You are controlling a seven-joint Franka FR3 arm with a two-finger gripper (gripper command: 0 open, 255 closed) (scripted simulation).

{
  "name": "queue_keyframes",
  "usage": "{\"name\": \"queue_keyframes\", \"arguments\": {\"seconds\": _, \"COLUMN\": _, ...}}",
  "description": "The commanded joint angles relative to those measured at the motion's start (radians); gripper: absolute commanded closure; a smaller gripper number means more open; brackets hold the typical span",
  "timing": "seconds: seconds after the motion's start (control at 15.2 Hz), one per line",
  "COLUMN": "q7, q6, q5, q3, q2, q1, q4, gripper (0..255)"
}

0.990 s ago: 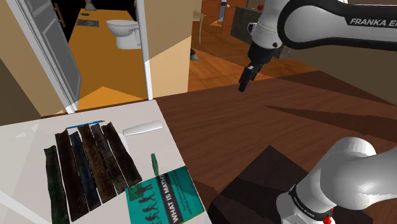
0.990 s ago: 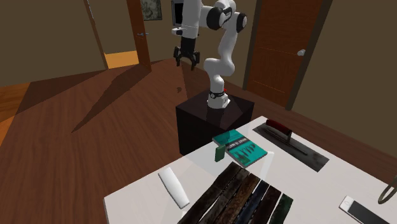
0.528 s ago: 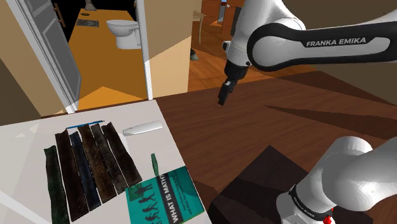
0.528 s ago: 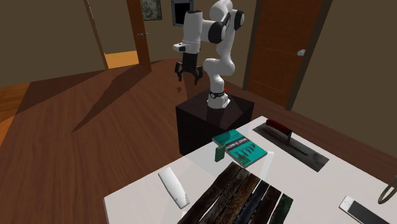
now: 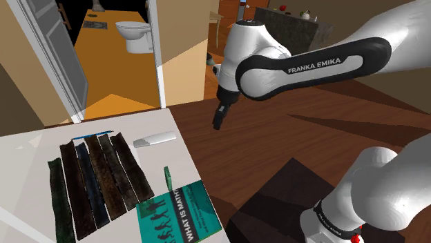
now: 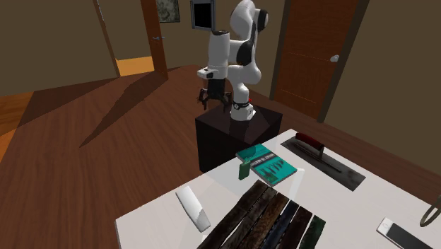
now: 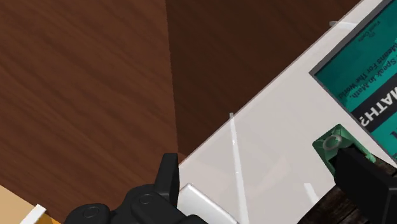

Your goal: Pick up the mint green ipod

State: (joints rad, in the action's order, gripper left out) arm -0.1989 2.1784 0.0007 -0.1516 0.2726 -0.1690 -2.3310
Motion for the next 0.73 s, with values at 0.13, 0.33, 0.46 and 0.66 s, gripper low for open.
{"name": "queue_keyframes", "arguments": {"seconds": 0.13, "q7": -0.020, "q6": 0.085, "q5": 0.007, "q3": -0.028, "q2": -0.113, "q1": -0.029, "q4": 0.028, "gripper": 0}}
{"name": "queue_keyframes", "arguments": {"seconds": 0.33, "q7": -0.031, "q6": 0.141, "q5": 0.005, "q3": -0.050, "q2": -0.201, "q1": -0.051, "q4": 0.060, "gripper": 0}}
{"name": "queue_keyframes", "arguments": {"seconds": 0.46, "q7": -0.037, "q6": 0.174, "q5": 0.001, "q3": -0.065, "q2": -0.261, "q1": -0.065, "q4": 0.085, "gripper": 0}}
{"name": "queue_keyframes", "arguments": {"seconds": 0.66, "q7": -0.044, "q6": 0.220, "q5": -0.011, "q3": -0.086, "q2": -0.351, "q1": -0.087, "q4": 0.127, "gripper": 0}}
